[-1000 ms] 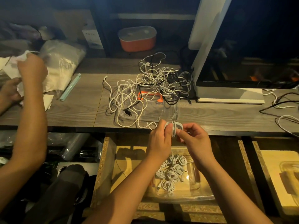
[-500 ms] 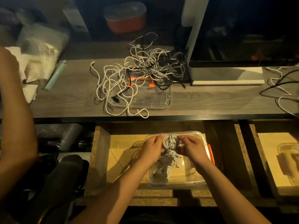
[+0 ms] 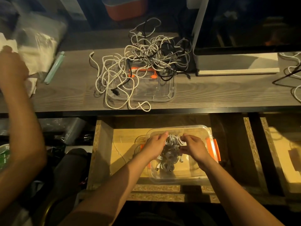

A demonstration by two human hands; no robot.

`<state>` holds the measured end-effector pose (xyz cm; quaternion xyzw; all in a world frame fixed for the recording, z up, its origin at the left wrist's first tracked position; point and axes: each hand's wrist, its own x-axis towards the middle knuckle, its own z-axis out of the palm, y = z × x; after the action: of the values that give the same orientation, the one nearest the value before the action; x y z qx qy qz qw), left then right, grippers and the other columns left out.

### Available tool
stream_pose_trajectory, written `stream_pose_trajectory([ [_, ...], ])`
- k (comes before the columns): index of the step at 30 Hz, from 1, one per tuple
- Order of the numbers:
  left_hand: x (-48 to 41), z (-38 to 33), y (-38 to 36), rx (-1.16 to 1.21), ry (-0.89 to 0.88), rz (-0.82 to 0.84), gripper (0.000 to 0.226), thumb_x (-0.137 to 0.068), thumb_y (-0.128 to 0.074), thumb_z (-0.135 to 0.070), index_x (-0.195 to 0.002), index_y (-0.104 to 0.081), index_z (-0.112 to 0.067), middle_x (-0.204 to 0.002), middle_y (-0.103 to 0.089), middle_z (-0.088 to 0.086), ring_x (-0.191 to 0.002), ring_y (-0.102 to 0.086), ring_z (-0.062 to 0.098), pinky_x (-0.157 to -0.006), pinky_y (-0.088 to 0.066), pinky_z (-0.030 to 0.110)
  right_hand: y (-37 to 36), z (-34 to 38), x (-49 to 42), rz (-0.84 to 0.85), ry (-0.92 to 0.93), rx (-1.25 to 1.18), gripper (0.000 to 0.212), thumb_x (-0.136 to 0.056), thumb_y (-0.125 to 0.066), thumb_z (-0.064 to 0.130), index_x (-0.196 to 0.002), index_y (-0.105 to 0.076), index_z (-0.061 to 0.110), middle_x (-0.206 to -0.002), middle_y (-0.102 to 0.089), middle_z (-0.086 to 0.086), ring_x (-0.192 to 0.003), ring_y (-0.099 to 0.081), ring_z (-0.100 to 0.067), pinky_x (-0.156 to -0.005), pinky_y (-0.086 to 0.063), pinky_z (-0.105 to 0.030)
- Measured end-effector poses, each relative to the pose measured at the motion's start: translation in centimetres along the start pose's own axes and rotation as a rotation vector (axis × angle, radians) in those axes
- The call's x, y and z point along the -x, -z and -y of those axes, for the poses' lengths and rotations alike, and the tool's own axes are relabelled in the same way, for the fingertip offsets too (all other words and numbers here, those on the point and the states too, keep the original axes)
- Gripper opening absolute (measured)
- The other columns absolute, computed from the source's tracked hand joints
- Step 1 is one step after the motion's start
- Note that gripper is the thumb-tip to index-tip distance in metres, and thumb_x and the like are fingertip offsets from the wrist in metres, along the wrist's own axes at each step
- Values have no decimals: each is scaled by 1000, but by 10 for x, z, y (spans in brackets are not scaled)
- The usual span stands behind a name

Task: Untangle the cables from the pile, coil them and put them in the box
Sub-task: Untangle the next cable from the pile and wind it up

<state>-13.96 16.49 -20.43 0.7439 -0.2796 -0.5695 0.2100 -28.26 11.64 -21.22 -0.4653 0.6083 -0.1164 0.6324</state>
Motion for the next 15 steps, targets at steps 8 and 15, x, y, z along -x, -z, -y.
stream_pose_trajectory([
  [8,12,-41,32,-61,-374,-310,21,-93,-56,-24,-110,-66,-20,-97,-65,-7,-92,-60,10,-83,-49,24,-4,90,19,-168,521,466,17,-94,-51,21,-95,-67,17,-84,-64,3,-79,-59,-11,-69,-45,-28],
  [15,-7,-25,95,-676,-430,-649,38,-87,-61,-18,-125,-58,-22,-119,-51,-2,-114,-43,18,-95,-38,33,-25,109,16,-145,603,597,20,-92,-54,19,-108,-65,14,-105,-60,2,-96,-56,-13,-79,-43,-24],
])
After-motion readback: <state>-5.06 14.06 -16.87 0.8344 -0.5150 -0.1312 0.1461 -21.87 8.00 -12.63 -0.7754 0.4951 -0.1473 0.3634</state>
